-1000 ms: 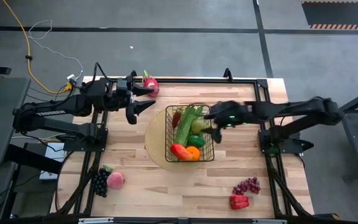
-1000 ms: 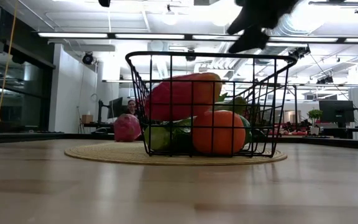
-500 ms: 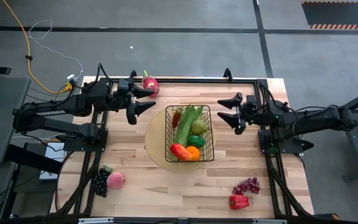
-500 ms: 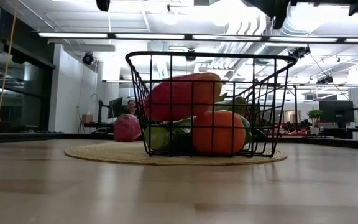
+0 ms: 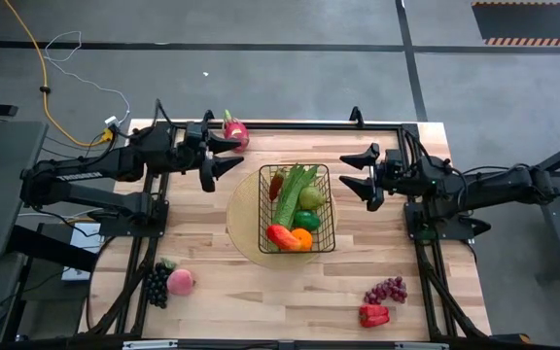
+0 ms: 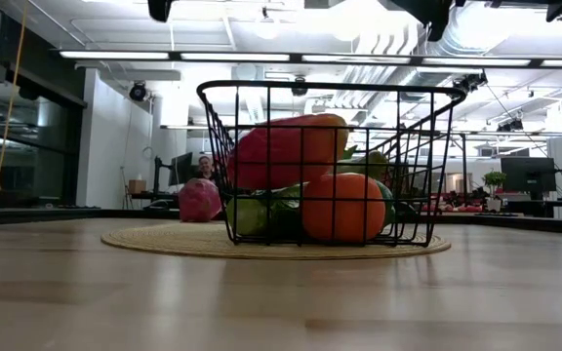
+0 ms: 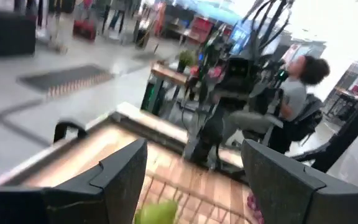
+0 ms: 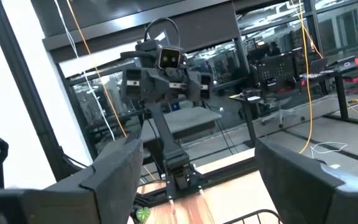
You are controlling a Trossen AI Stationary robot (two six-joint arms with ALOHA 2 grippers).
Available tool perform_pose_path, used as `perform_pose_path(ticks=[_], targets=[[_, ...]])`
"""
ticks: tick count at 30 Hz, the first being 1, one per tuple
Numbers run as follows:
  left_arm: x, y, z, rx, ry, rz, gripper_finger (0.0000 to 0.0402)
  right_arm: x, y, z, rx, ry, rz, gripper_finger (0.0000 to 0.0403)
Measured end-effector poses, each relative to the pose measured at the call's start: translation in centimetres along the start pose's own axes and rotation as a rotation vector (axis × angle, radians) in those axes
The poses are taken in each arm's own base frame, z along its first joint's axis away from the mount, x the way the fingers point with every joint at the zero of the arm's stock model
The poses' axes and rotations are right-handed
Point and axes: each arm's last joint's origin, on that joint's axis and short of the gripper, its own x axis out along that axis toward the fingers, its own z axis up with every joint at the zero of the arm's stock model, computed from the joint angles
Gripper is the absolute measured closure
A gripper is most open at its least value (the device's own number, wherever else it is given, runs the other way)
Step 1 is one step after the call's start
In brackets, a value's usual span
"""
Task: Build produce basket
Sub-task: Put the peach into the wire basket
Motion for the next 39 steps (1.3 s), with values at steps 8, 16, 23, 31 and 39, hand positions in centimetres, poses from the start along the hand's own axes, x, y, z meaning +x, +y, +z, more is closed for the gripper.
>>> perform_pose_path(ticks=[8,16,23,31,39], targets=[[-1.0,-1.2,-3.2,-0.031,0.516,0.045,0.0149,0.0,-0.2,-0.4,0.000,0.042,-0.024,0.0103],[-3.8,-3.8,-7.1,-0.071,0.873,0.098,0.0143,0.0,-0.3,-0.9,0.010,0.092,-0.038,0.0103],[-5.6,-5.7,-9.9,-0.071,1.181,0.128,0.0104,0.0,-0.3,-1.0,0.007,0.099,-0.040,0.0103],[-5.5,-8.8,-14.8,0.039,1.409,0.097,0.0068,-0.1,-0.4,-1.4,0.001,0.142,-0.041,0.0103],[-6.7,-11.1,-20.5,0.051,1.503,0.034,0.0064,-0.2,-0.6,-2.1,-0.011,0.218,-0.057,0.0103]])
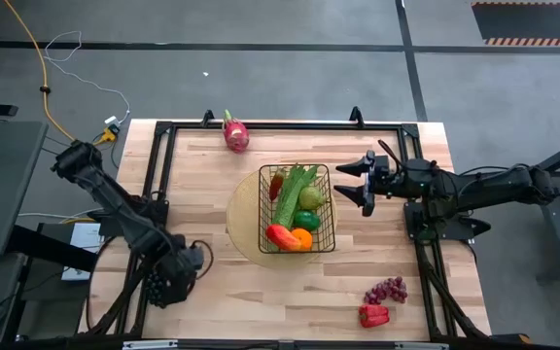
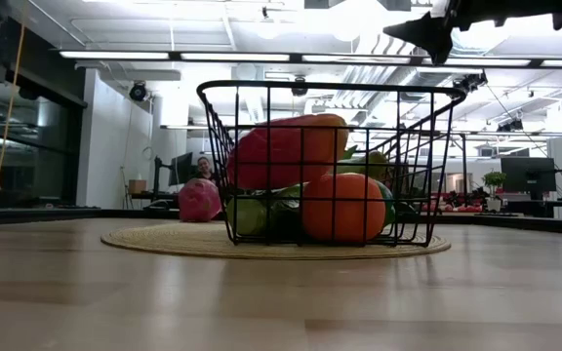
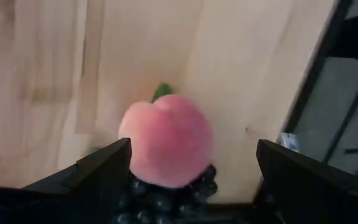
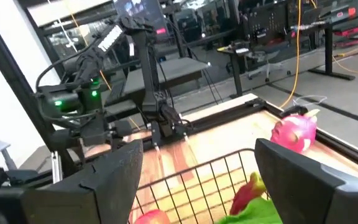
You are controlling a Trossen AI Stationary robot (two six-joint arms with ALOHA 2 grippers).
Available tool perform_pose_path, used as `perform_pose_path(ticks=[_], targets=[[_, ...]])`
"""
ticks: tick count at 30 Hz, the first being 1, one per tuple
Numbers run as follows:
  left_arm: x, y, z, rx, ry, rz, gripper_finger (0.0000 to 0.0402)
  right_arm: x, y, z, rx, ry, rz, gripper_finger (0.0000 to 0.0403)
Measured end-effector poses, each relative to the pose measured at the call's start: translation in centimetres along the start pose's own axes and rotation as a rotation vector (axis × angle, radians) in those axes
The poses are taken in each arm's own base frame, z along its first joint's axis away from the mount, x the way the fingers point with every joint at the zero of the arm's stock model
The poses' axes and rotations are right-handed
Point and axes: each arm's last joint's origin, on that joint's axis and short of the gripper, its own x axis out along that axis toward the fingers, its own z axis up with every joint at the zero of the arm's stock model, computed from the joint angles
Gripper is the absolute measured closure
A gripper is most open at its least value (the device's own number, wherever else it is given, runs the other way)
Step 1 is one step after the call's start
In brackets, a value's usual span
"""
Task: Build produce basket
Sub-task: Put the peach into the wire basket
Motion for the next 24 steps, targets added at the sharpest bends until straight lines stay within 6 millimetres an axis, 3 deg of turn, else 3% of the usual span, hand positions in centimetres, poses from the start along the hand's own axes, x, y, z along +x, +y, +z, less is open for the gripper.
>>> perform_pose_path(ticks=[4,12,24], targets=[[2.0,0.3,-0.8,-0.011,0.003,0.099,0.0064,0.0,0.0,-0.1,-0.008,0.006,-0.002,0.0103],[4.2,0.0,-1.4,0.018,0.020,0.115,0.0064,0.0,0.0,-0.1,-0.006,0.011,-0.003,0.0103],[4.6,0.1,-1.4,0.018,0.027,0.119,0.0066,0.0,0.0,-0.1,0.001,0.014,-0.003,0.0103]])
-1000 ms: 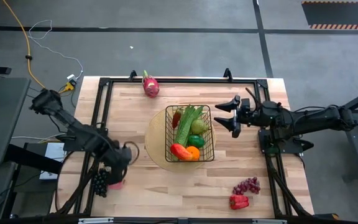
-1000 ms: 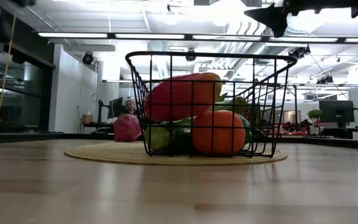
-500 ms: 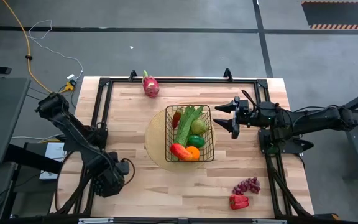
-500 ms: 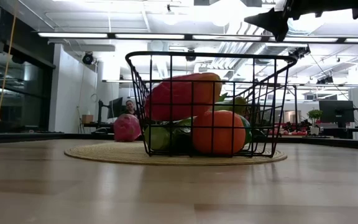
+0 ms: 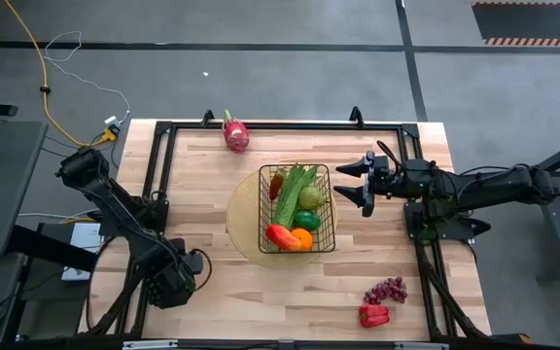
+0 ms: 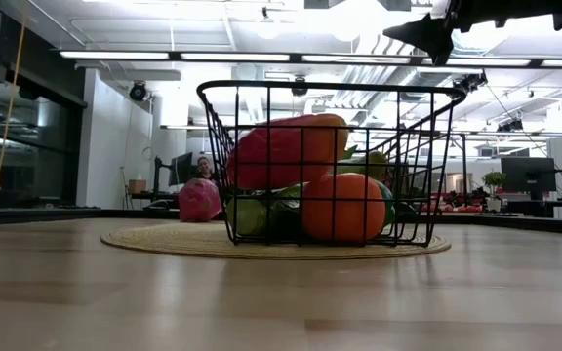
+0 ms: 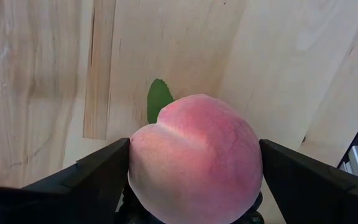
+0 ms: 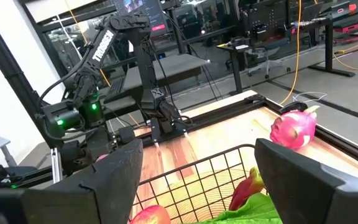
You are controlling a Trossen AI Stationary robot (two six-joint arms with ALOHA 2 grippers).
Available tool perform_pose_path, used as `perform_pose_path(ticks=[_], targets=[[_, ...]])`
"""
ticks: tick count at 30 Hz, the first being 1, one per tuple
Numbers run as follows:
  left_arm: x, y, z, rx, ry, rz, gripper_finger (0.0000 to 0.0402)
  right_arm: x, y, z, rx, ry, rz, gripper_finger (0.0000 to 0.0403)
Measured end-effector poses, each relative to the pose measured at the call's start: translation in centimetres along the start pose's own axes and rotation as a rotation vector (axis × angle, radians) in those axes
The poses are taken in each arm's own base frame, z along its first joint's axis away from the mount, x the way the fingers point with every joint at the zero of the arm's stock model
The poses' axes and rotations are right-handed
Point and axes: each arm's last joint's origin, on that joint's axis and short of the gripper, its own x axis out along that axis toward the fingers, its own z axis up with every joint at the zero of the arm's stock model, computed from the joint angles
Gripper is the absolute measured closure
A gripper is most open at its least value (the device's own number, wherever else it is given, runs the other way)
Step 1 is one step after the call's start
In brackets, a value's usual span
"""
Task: Build produce basket
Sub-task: Put the peach into the wire basket
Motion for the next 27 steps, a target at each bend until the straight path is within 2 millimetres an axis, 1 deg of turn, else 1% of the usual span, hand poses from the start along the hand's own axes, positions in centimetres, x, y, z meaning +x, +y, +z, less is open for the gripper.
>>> perform_pose_path(ticks=[5,9,12,14,16,18,21,25,27], targets=[[-0.1,0.1,0.0,0.038,-0.006,-0.001,0.0088,0.0,0.0,0.0,0.000,0.000,0.000,0.0103],[-0.5,0.4,0.3,0.032,-0.021,-0.006,0.0112,0.0,0.0,0.0,0.000,0.000,0.000,0.0103],[-1.5,1.0,0.9,0.010,-0.059,-0.037,0.0119,0.0,0.0,0.0,0.000,0.000,0.000,0.0103],[-2.5,1.5,1.6,0.009,-0.091,-0.068,0.0120,0.0,0.0,0.0,-0.001,0.000,0.000,0.0103],[-4.1,2.0,2.5,0.013,-0.146,-0.118,0.0121,0.0,0.0,0.0,0.000,0.000,0.000,0.0103],[-6.2,2.5,3.4,0.028,-0.228,-0.163,0.0121,0.0,0.0,0.0,0.000,0.000,0.000,0.0103],[-9.9,3.7,4.9,0.058,-0.398,-0.197,0.0122,0.0,0.0,0.0,0.000,0.000,0.000,0.0103],[-15.2,5.9,6.8,0.067,-0.663,-0.162,0.0122,0.0,0.0,0.1,-0.001,-0.012,0.003,0.0103],[-17.6,7.1,7.7,0.055,-0.793,-0.130,0.0122,0.0,0.0,0.2,-0.006,-0.018,0.005,0.0103]])
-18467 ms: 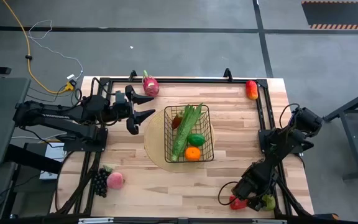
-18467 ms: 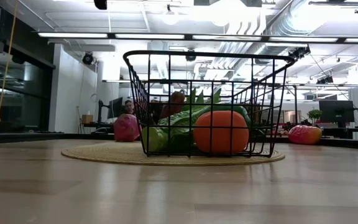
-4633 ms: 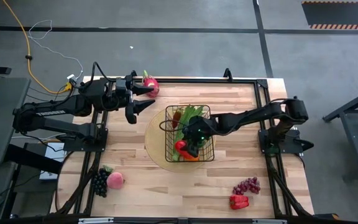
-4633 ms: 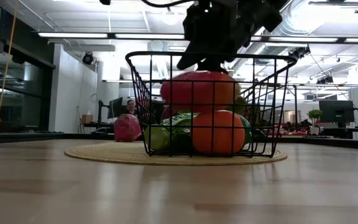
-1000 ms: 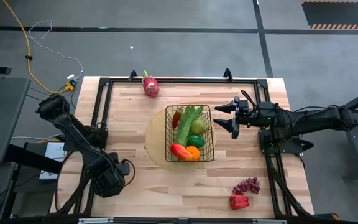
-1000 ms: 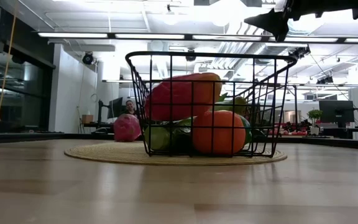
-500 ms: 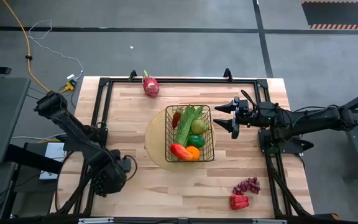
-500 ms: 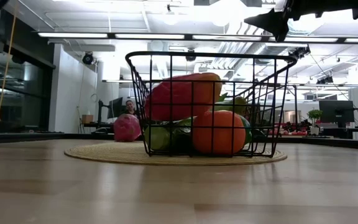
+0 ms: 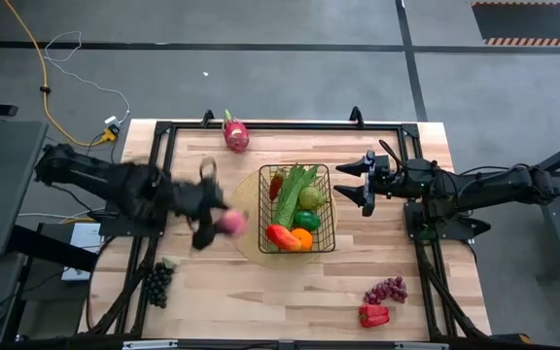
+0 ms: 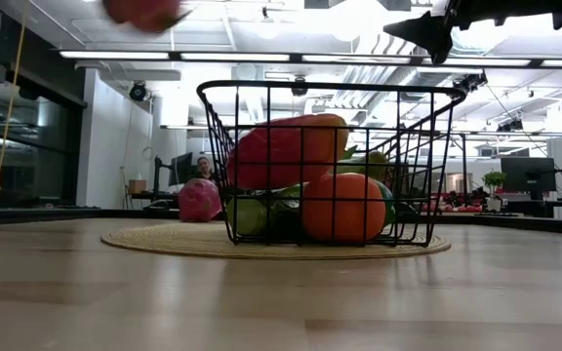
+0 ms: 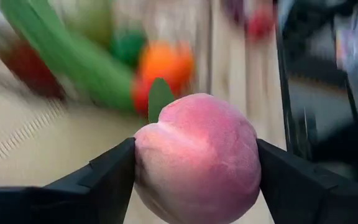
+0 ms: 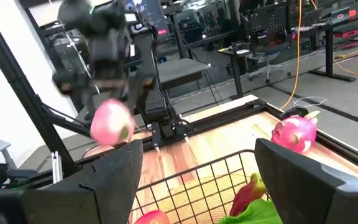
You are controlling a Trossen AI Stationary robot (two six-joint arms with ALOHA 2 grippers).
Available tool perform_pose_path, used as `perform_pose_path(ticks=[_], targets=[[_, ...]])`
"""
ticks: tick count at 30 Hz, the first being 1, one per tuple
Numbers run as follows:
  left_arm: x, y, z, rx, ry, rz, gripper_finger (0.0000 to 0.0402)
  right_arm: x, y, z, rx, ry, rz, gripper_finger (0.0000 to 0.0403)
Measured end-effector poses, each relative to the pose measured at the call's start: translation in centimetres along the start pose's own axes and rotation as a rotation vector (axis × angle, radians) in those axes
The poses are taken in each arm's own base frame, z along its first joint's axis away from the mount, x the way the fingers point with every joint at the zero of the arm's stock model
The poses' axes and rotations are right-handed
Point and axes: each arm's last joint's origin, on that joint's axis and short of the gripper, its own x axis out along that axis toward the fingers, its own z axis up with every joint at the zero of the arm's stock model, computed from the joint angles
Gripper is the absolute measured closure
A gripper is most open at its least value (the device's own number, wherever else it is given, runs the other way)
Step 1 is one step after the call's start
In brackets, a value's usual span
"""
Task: Build produce basket
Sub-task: Put the peach into the wire basket
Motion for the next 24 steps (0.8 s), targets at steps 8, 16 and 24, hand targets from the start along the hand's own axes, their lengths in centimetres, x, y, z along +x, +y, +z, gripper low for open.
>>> perform_pose_path(ticks=[8,16,24], targets=[[-1.3,3.1,6.2,0.017,-0.599,-0.082,0.0123,0.0,0.0,0.1,0.000,-0.011,0.003,0.0103],[4.7,5.4,4.2,-0.063,-0.751,-0.109,0.0123,0.0,0.0,0.2,0.001,-0.018,0.005,0.0103],[6.4,5.6,3.8,-0.085,-0.737,-0.132,0.0123,0.0,0.1,0.2,0.001,-0.019,0.005,0.0103]])
